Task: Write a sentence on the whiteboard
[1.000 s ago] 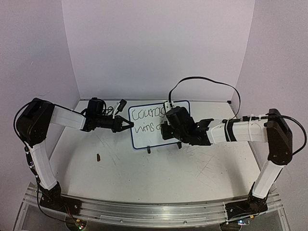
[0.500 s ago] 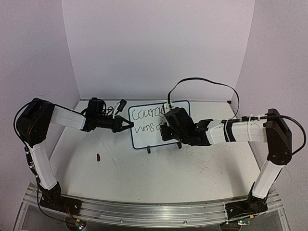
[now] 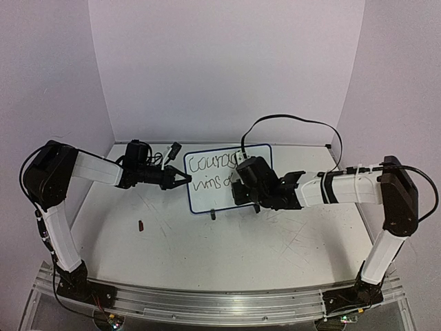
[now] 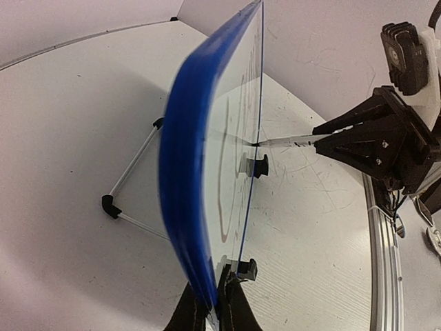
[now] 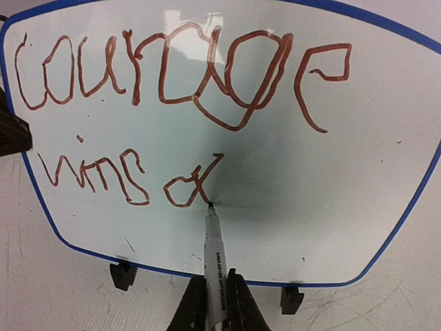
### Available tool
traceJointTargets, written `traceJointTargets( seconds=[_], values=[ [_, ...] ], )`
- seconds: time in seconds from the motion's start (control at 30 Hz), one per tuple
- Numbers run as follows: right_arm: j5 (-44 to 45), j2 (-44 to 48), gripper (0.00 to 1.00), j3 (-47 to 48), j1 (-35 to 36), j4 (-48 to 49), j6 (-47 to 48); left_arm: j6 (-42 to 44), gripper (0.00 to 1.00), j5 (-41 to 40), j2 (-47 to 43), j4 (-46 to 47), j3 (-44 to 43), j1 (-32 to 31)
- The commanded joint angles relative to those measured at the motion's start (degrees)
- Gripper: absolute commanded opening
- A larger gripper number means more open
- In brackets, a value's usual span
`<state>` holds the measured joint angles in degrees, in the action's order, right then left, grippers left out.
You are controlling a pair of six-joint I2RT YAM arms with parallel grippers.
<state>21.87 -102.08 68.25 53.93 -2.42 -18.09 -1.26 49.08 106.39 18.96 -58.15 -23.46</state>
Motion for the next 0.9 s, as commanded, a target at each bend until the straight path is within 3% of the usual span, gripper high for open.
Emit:
traceJointTargets(
  seconds=[0.0, 0.2, 0.87],
  values=[
    [2.3, 3.6, 0.0, 0.2, -0.1, -1.3, -0.1, 4.9, 0.0, -8.9, -0.2, -3.1, -1.1, 0.6],
    [1.3, 8.0, 0.0, 0.2, 0.3, 0.2, 1.3, 5.0, 0.0, -8.9, -0.3, -3.1, -1.2, 0.6],
    [1.0, 2.3, 0.0, 3.3, -1.7, 4.1, 2.8, 5.0, 0.0, -8.9, -0.3, -3.1, -1.1, 0.6]
  ],
)
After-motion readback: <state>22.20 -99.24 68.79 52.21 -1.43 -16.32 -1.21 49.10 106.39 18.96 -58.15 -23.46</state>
